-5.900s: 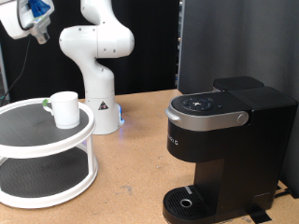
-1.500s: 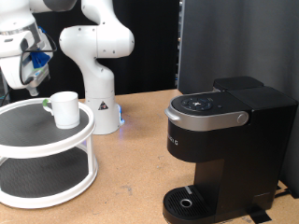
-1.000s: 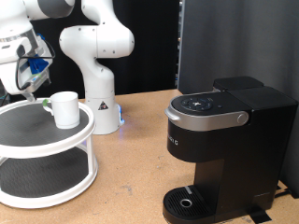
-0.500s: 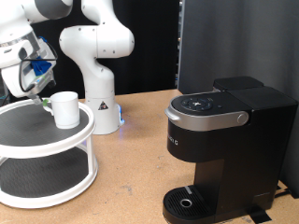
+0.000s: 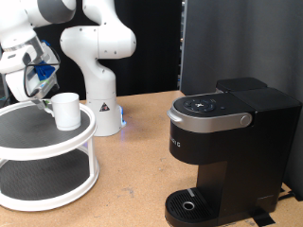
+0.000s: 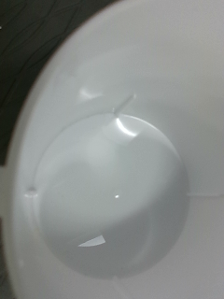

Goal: Make a cup of coffee with the keurig machine

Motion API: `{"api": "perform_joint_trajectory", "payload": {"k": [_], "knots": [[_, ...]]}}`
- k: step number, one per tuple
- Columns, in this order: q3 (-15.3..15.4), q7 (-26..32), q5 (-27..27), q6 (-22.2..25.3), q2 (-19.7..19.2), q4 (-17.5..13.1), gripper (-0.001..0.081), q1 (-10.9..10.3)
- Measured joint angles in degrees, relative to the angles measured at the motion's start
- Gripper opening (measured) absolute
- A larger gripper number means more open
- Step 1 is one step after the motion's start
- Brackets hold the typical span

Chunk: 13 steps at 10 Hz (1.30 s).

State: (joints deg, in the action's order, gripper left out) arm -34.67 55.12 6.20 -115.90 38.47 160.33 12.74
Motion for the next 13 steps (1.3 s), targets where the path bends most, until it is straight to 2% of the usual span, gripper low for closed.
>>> {"api": "perform_joint_trajectory", "payload": {"k": [9,11,12,13], "knots": [[-0.3,0.2,1.7,-1.6,0.0,1.3,0.0806,0.9],[-0.3,0.2,1.6,-1.6,0.0,1.3,0.0780,0.9],[-0.3,0.1,1.4,-1.6,0.0,1.3,0.0607,0.9],[-0.3,0.0,1.0,-1.6,0.0,1.3,0.0607,0.8]]}}
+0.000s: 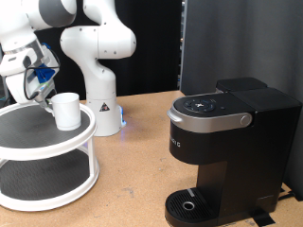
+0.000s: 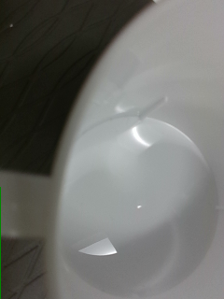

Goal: Make a cup of coffee with the keurig machine

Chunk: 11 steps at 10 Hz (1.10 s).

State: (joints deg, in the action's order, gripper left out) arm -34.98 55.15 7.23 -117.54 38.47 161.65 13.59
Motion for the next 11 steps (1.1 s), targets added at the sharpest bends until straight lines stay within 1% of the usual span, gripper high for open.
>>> {"api": "perform_joint_trajectory", "payload": {"k": [1,2,3,4,8,9,11], "knots": [[0.0,-0.2,-0.5,0.0,0.0,-0.1,0.0406,-0.1],[0.0,-0.5,-1.1,0.1,0.0,-0.1,0.0257,-0.2],[0.2,-1.0,-1.7,0.1,-0.1,-0.2,0.0257,-0.3],[0.5,-1.7,-2.3,0.1,-0.1,-0.3,0.0067,-0.4],[1.6,-3.1,-3.4,0.6,-0.4,-0.6,0.0069,-0.8],[1.9,-3.1,-3.4,1.6,-0.3,-1.0,0.0069,-0.8],[2.8,-3.0,-3.4,5.4,0.6,-2.6,0.0069,-0.8]]}}
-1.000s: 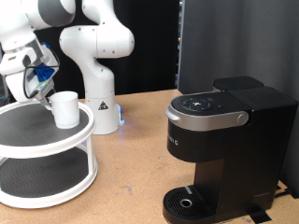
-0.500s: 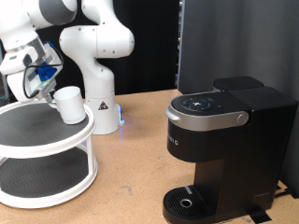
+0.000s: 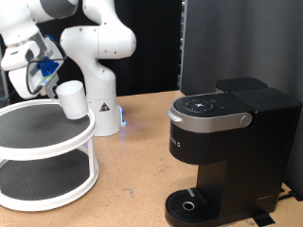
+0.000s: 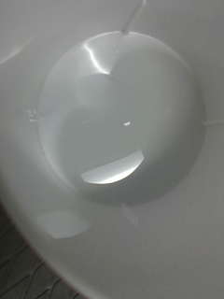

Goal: Make a cup of coffee with the keurig machine

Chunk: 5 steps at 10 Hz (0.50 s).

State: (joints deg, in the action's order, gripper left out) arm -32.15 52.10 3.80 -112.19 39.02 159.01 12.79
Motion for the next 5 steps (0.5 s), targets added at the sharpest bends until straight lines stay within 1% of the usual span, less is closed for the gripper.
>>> {"api": "perform_joint_trajectory", "payload": {"k": [3,4,5], "knots": [[1.4,0.0,-0.2,8.8,3.6,-3.9,0.0068,0.0],[1.6,0.0,-0.2,11.0,4.2,-4.9,0.0068,0.0],[1.6,0.0,-0.1,10.9,4.2,-4.7,0.0067,0.0]]}}
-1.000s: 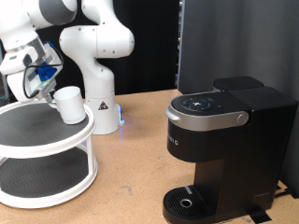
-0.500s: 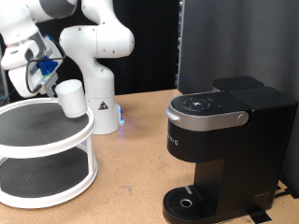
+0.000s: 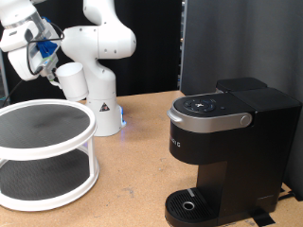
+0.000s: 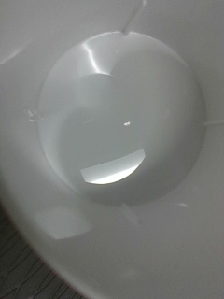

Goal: Make a cup of coffee with the keurig machine

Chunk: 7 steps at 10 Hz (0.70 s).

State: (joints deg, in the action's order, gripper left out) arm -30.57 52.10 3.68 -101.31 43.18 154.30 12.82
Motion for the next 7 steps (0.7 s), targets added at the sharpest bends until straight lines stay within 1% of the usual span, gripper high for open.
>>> {"api": "perform_joint_trajectory", "payload": {"k": [1,3,5,7], "knots": [[0.0,0.0,-0.3,-0.3,0.0,0.3,0.0067,0.0],[0.6,-1.1,-3.7,-3.0,0.0,1.2,0.0067,-0.3],[2.6,-3.1,-8.4,-7.4,0.1,1.4,0.0067,-2.0],[5.3,-5.6,-11.4,-12.1,0.1,1.5,0.0067,-4.3]]}}
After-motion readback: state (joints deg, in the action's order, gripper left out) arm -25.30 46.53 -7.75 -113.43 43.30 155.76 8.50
